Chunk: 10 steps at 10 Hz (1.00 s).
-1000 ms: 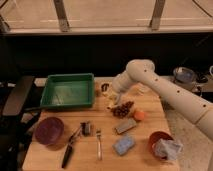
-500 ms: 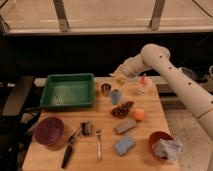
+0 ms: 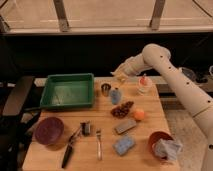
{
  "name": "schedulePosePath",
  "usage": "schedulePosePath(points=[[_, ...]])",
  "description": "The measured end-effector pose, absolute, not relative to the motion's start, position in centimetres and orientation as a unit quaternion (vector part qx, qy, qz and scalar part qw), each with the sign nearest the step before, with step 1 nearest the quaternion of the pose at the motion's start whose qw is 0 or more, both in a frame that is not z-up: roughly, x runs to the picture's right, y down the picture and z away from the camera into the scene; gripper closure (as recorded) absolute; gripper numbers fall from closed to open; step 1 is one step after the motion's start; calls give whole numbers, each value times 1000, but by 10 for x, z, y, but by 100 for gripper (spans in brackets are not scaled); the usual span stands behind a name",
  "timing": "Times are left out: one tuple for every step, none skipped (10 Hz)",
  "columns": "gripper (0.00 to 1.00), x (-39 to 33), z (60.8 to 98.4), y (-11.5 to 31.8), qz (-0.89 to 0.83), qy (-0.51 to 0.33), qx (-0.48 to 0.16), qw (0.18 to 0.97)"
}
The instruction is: Place banana in plastic cup
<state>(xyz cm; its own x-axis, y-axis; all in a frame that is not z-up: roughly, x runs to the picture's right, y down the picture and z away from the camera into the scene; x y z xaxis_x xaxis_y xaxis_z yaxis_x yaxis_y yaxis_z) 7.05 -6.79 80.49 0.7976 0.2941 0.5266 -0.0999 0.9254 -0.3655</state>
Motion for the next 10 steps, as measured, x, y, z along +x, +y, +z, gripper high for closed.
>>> schedulePosePath(points=[[77, 62, 814, -62, 102, -302, -170, 932], [72, 57, 821, -57, 101, -304, -177, 931], [70, 52, 831, -49, 100, -305, -187, 928], [70, 48, 838, -43, 100, -306, -193, 927], [70, 46, 842, -40, 100, -307, -195, 926], [70, 46, 848, -36, 102, -307, -195, 926], [70, 48, 859, -29, 107, -307, -196, 925], [70, 48, 865, -25, 112, -309, -198, 923], [70, 47, 871, -18, 117, -313, -202, 921], [67, 47, 872, -12, 121, -317, -205, 918]])
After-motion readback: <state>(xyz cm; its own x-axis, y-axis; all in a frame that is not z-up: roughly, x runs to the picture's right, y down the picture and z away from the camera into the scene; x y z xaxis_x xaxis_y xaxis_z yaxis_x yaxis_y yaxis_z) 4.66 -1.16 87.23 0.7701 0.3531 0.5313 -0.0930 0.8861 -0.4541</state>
